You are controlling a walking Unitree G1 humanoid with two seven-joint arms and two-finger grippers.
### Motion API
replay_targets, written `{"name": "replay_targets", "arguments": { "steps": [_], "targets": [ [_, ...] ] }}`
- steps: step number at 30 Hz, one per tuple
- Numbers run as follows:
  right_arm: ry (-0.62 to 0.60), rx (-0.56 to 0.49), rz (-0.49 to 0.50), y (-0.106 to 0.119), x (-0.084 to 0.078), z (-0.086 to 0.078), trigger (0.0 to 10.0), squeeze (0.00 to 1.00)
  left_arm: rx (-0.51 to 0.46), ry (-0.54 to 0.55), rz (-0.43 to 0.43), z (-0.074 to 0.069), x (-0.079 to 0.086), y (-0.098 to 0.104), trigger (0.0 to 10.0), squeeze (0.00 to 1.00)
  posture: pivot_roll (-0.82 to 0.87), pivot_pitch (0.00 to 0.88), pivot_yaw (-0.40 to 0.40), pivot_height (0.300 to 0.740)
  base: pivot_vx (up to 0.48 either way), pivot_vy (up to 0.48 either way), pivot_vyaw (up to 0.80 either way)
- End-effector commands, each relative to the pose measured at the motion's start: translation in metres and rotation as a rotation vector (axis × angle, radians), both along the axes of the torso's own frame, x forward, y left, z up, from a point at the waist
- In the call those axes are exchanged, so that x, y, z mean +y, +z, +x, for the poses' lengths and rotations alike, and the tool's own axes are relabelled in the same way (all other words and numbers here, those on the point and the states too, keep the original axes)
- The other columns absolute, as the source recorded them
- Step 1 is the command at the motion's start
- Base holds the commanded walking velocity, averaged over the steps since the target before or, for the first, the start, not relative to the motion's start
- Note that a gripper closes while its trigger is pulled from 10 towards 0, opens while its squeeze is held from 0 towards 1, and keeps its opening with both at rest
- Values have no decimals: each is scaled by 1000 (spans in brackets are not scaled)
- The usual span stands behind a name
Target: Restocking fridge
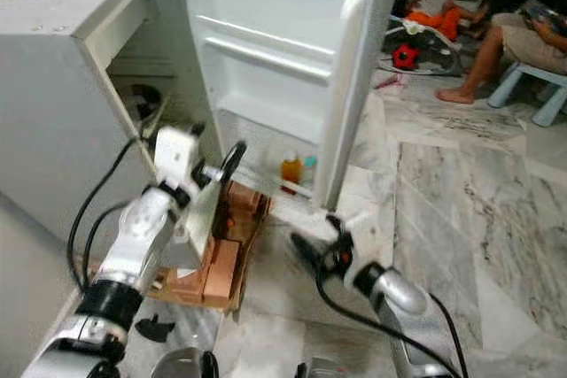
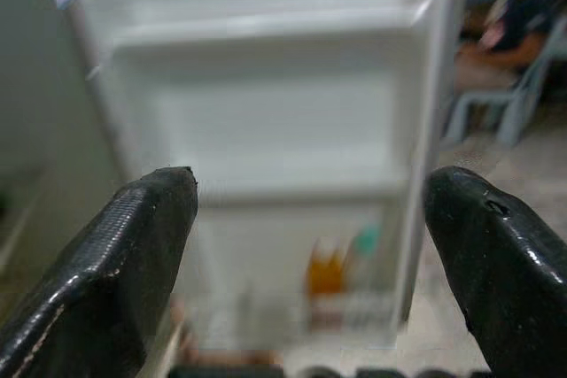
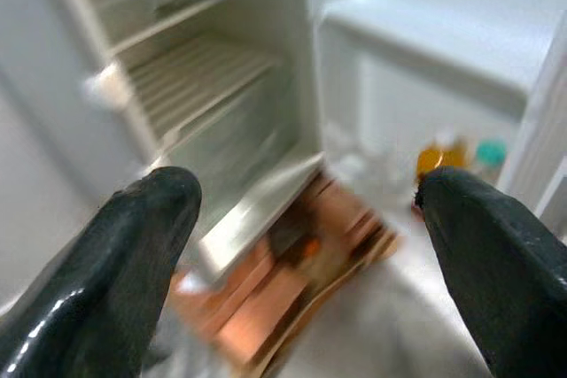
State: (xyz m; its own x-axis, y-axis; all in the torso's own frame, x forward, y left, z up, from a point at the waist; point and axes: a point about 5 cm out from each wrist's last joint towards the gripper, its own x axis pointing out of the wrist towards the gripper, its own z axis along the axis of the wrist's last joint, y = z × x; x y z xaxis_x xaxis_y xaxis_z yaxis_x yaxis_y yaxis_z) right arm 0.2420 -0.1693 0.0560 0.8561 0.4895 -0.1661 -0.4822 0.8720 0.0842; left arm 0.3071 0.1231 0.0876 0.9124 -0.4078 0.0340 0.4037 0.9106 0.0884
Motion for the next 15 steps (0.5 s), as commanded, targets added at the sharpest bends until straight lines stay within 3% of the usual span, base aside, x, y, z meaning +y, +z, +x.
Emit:
{"name": "replay_targets", "arguments": {
  "steps": [1,5,7,9,12,15],
  "targets": [
    [-91,-14,-34,0,-11,3,10000,0,-18,28,21,-4,8,2,10000,0,-12,0,-6,740,0,0,0],
    [-256,-72,-2,15,-14,22,10000,0,43,142,43,-25,39,-16,10000,0,6,0,-13,740,0,-211,0],
    [-266,-73,-1,16,-15,23,10000,0,43,148,46,-26,40,-16,10000,0,6,0,-13,740,0,-289,0],
    [-349,-76,17,20,-12,32,10000,0,45,204,54,-32,51,-16,10000,0,30,10,-7,740,259,-399,0],
    [-350,-76,42,22,-5,34,10000,0,46,216,57,-35,53,-15,10000,0,34,22,-5,740,280,-386,0],
    [-351,-129,2,26,0,36,10000,0,43,217,59,-39,53,-13,10000,0,31,32,-7,740,290,-379,0]
  ]
}}
